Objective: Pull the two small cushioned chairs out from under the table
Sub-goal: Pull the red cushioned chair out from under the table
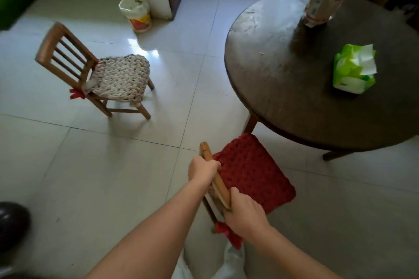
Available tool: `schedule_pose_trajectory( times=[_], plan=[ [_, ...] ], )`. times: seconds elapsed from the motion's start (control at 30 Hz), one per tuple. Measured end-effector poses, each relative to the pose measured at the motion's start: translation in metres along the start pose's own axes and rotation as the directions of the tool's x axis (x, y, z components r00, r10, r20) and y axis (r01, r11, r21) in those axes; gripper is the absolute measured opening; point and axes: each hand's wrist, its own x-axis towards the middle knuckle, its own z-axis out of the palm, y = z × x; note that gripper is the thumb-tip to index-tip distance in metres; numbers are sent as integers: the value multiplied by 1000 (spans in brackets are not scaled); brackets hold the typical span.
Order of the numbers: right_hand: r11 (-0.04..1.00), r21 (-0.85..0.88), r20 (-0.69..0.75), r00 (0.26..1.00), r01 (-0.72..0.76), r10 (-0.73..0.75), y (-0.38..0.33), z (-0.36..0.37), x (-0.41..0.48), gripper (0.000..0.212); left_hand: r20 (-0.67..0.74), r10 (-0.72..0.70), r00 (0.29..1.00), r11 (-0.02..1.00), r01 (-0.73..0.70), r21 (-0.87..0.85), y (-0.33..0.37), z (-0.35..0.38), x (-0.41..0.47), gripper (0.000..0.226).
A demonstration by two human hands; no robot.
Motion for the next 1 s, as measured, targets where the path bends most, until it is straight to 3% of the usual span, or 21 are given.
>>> schedule_pose_trajectory(
  times=[0.1, 0.23, 0.4, 0.53, 0.67, 0.77, 0.9, 1.0],
  plan=[
    [964, 264, 151, 989, -28, -12, -41, 15, 7, 34, -13, 51, 999, 996, -50, 69, -10, -50, 11, 16],
    [852, 521, 271, 956, -50, -110, -99, 50, 28, 35, 1, 116, 993, 981, -114, 155, -28, -119, 41, 35],
    [776, 626, 252, 962, -78, -107, -181, 116, 44, 28, 2, 137, 991, 969, -134, 208, -61, -205, 80, 41],
    [752, 652, 259, 960, -93, -106, -243, 164, 58, 28, -18, 136, 991, 963, -128, 238, -88, -270, 111, 26],
    [732, 675, 253, 961, -92, -112, -292, 212, 68, 15, -18, 125, 992, 962, -117, 248, -114, -320, 136, 34],
    [688, 714, 275, 956, -131, -104, -325, 246, 76, 12, -23, 107, 994, 970, -99, 223, -132, -355, 154, 24],
    [698, 700, 292, 953, -152, -85, -362, 280, 88, 35, -36, 109, 993, 979, -101, 177, -154, -391, 174, 27],
    [654, 734, 326, 939, -182, -105, -385, 302, 97, 39, -57, 93, 994, 989, -85, 121, -172, -410, 185, 25]
  ],
)
